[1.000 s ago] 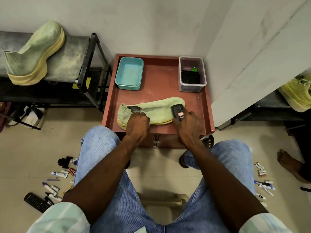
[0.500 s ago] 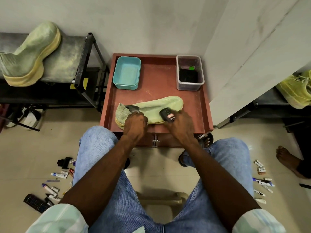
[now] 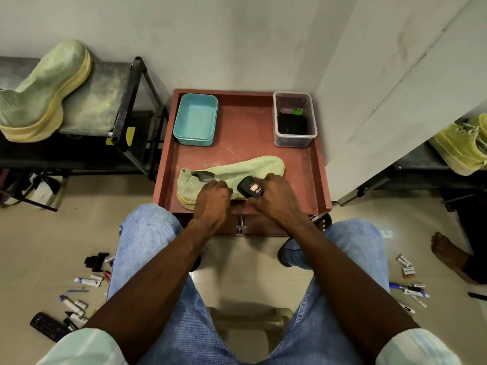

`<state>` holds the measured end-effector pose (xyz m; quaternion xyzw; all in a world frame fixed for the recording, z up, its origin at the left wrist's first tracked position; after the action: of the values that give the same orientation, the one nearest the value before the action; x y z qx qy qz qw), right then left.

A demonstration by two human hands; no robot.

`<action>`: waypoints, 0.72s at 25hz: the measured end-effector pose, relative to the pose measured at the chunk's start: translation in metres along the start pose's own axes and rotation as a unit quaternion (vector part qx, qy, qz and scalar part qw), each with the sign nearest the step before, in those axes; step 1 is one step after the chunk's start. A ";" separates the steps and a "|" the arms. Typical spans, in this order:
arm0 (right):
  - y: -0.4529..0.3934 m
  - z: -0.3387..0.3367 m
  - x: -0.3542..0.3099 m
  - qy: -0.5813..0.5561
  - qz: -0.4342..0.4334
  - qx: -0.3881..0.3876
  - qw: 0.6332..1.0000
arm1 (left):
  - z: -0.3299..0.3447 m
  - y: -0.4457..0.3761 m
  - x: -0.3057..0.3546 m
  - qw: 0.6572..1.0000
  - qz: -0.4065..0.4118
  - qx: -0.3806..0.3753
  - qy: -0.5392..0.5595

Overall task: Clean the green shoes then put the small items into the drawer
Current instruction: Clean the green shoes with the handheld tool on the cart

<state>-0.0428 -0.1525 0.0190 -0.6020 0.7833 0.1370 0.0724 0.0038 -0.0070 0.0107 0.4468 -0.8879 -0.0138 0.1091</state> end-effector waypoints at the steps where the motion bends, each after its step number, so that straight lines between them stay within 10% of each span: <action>1: -0.003 0.000 -0.004 0.023 -0.026 -0.014 0.999 | 0.002 -0.001 0.003 1.000 0.014 0.001 0.003; 4: -0.019 -0.032 0.023 0.060 0.049 0.074 0.994 | 0.007 -0.006 0.004 1.000 0.022 -0.007 0.018; 8: -0.023 -0.015 0.009 0.088 -0.087 -0.050 0.991 | 0.005 -0.007 0.006 1.000 0.010 -0.003 0.021; 18: -0.030 -0.044 0.046 0.027 0.082 0.080 0.993 | 0.011 -0.009 0.003 0.999 0.000 -0.012 0.030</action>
<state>-0.0238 -0.2152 0.0445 -0.5315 0.8402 0.0632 0.0870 0.0070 -0.0152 -0.0006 0.4459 -0.8839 -0.0115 0.1408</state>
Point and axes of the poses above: each hand's wrist, its own y-axis away from the middle knuckle, its own z-axis out of the palm, x = y × z, the point moved 8 cm from there along -y, towards the middle knuckle, and after that the axes turned 4 degrees about -x, right-handed, at the moved point
